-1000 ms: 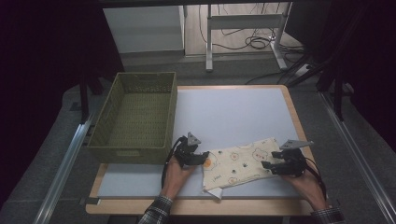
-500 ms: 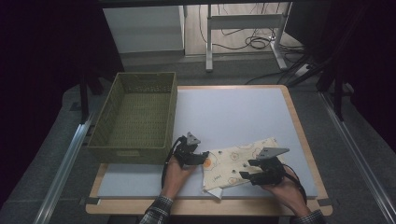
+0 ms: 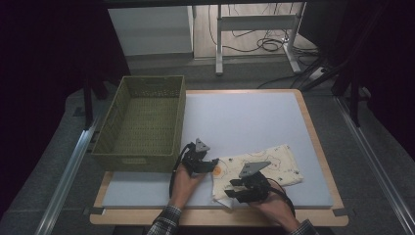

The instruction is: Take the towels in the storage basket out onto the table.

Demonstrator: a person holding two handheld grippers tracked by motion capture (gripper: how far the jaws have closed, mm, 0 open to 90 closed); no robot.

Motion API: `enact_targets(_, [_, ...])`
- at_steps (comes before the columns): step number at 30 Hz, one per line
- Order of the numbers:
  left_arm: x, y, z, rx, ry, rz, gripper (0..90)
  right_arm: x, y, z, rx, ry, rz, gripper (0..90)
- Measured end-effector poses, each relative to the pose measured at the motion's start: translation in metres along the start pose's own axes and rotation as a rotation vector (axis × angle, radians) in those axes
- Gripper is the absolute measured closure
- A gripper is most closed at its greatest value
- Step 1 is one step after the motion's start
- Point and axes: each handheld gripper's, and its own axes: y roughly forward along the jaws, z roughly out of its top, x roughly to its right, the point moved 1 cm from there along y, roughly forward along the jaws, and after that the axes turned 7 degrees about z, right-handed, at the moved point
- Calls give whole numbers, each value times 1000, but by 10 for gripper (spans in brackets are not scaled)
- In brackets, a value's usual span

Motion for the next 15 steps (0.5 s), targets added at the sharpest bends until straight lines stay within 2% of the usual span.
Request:
enact_targets(4, [0,0,0,0,-2,0,389,-12,13,5,2,-26,46,561])
enact_targets(6, [0,0,0,0,-2,1,389,-17,21,6,-12,-44,51,555])
enact_targets(8, [0,0,0,0,-2,1,389,-19,29,5,-42,-77,12,543])
enact_targets(10, [0,0,0,0,-2,1,390,-20,31,5,-40,-102,-18,558])
enact_targets(13, [0,0,0,0,-2,2,390,-25,33,4,-59,-170,-103,689])
enact_targets(15, [0,0,0,-1,0,4,391,-25,32,5,-64,-142,-90,794])
